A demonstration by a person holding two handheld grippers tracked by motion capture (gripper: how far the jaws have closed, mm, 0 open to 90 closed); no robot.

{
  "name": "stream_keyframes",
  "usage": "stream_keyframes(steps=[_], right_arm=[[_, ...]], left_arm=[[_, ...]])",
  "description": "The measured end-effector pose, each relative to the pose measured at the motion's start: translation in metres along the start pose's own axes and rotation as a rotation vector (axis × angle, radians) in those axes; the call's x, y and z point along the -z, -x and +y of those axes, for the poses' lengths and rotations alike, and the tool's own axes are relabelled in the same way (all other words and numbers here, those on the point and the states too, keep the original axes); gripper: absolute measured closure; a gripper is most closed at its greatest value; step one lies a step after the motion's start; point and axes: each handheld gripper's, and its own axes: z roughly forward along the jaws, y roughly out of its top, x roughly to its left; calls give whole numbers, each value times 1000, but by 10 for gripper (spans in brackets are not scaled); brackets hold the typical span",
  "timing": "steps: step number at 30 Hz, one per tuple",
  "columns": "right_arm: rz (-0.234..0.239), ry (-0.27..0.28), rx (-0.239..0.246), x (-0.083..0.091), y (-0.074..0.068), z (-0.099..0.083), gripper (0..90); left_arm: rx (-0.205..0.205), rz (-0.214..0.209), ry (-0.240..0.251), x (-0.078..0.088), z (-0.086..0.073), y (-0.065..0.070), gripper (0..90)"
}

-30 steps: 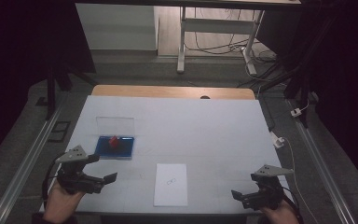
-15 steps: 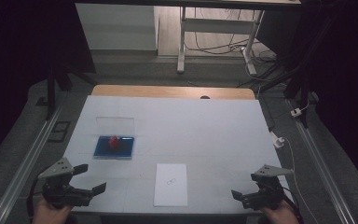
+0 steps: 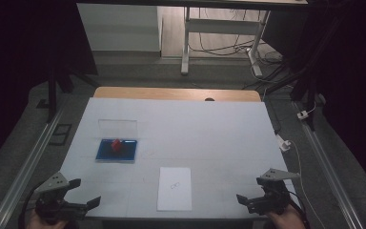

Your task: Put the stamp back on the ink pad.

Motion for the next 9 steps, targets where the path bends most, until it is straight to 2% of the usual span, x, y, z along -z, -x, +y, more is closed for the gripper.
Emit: stream_keyframes(steps=[6,9], right_arm=[[-3,-3,3,0,0,0,0],[-5,-3,1,0,0,0,0]], left_arm=[[-5,25,-57,-4,0,2,0],[-1,20,-56,-5,1,2,0]])
